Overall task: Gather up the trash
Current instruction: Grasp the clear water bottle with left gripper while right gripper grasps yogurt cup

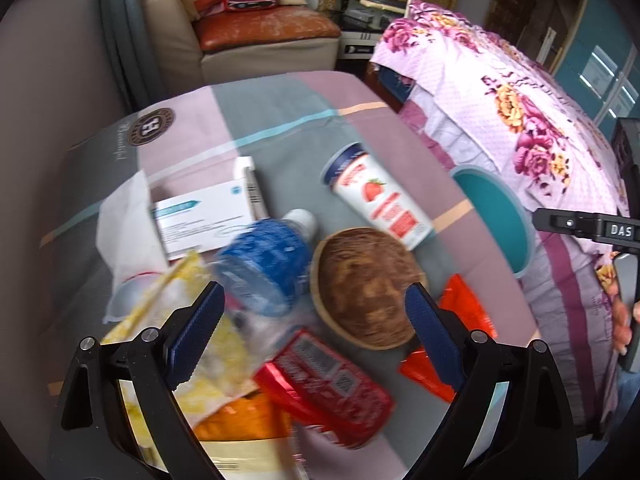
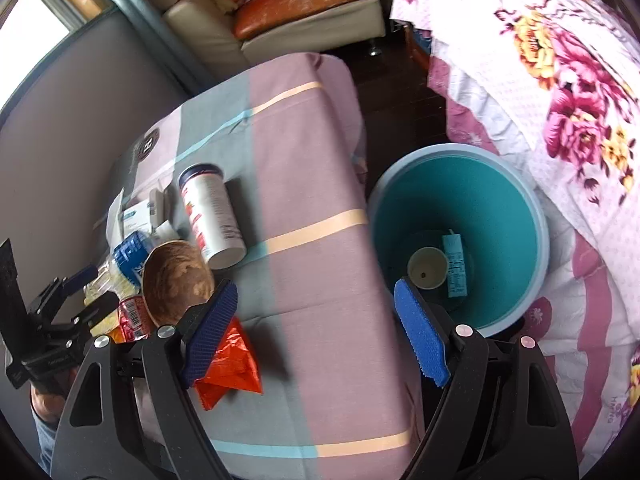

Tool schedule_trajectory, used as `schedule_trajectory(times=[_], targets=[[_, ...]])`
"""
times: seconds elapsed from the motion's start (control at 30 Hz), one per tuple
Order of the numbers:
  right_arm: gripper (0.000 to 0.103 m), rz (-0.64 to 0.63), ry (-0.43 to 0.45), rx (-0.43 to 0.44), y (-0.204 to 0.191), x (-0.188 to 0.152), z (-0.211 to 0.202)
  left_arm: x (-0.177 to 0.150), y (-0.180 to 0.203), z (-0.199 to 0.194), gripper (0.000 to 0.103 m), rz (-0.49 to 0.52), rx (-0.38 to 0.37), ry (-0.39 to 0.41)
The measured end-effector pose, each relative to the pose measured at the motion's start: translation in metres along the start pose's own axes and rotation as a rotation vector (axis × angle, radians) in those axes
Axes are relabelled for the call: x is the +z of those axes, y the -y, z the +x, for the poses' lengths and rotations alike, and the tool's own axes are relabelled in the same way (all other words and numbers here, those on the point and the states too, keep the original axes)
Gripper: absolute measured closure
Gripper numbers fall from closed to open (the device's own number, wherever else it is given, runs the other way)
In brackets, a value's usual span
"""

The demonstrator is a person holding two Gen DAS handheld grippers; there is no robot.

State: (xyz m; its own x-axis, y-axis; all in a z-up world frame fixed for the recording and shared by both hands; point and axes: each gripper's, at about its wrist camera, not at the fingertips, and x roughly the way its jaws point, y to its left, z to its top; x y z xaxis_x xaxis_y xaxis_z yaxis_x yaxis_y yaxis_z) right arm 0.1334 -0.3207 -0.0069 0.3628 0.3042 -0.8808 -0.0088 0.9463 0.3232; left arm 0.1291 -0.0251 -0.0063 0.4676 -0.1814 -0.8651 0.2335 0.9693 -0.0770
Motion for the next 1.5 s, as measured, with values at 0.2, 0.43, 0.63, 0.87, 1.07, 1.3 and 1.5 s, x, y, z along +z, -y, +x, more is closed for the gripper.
schedule_trajectory(times=[0.2, 0.43, 0.63, 0.87, 1.07, 1.3, 1.5], targets=[[0.026, -0.07, -0.037, 0.007, -0.031, 0.008, 0.011, 0.001, -0.031, 0.004, 0.011, -0.01, 0.029, -0.035], [0.026, -0.132, -0.077, 0.033, -0.063, 0.023, 0.031, 0.002, -0.032, 0.019, 0.014, 0.077, 0.068, -0.086], [0.033, -0.189, -0.082, 0.029, -0.083, 0.036, 0.047, 0.005, -0.036, 0.029, 0.036, 0.087, 0.023, -0.115], [0.044, -0.248, -0.149, 0.041, -0.102, 0.055, 0.083, 0.004, -0.043, 0.046, 0.035, 0.085, -0.033, -0.165], [0.044, -0.251, -0.198, 0.049, -0.108, 0.067, 0.116, 0.009, -0.045, 0.062, 0.035, 0.084, -0.05, -0.191], [0.044, -0.257, -0.243, 0.077, -0.113, 0.074, 0.144, 0.009, -0.045, 0.077, 0.036, 0.065, -0.05, -0.197], [0.054, -0.269, -0.206, 0.107, -0.114, 0.07, 0.147, 0.012, -0.052, 0.066, 0.036, -0.004, -0.029, -0.152]])
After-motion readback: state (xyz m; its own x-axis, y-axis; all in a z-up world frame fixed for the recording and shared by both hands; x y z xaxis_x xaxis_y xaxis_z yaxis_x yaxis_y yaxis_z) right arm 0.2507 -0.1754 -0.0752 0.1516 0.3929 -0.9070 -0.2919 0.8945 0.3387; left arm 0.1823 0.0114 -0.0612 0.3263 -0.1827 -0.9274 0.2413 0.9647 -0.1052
